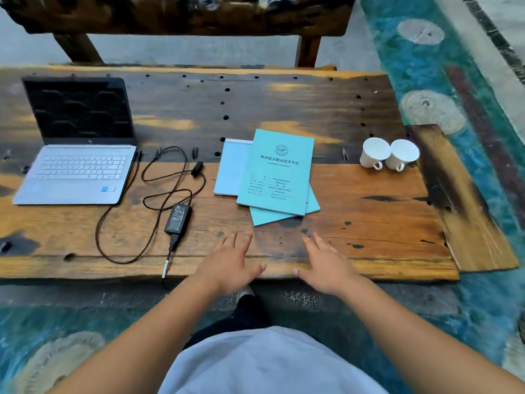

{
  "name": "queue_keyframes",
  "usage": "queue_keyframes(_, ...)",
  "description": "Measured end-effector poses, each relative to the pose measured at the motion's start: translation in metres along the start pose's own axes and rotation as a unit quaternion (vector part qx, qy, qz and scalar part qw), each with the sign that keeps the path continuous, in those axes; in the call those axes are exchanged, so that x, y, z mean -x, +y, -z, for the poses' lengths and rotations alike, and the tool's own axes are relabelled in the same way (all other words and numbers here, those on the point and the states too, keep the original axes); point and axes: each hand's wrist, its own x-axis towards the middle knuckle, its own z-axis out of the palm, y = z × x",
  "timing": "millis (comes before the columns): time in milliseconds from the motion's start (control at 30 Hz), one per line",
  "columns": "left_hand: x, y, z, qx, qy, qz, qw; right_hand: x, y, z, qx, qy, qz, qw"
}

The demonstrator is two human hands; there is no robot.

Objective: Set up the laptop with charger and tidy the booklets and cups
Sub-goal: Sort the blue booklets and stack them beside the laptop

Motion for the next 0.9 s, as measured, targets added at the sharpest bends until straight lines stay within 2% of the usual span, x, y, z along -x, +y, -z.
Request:
queue_keyframes(233,-0.086,-0.028,0.036,0.129,-0.038,-0.011,0.991,-0.066,-0.008,0.022,-0.056,-0.019,-0.049,0.997)
queue_keyframes(367,-0.131,-0.046,0.054,0.170,-0.058,-0.006,0.984,-0.107,-0.016,0.032,-0.166,-0.001,-0.077,0.983)
queue_keyframes(467,-0.159,-0.053,0.059,0.247,-0.044,0.017,0.968,-0.135,-0.020,0.037,-0.265,0.021,-0.136,0.954)
queue_keyframes(600,-0.189,-0.054,0.056,0.371,-0.021,0.114,0.921,-0.166,-0.013,0.041,-0.323,0.043,-0.207,0.922)
queue_keyframes(800,-0.215,-0.050,0.046,0.422,-0.030,0.156,0.893,-0.192,-0.001,0.043,-0.411,0.046,-0.267,0.870)
queue_keyframes(900,-0.223,-0.045,0.039,0.390,-0.003,0.188,0.902,-0.200,0.003,0.042,-0.456,0.049,-0.290,0.840)
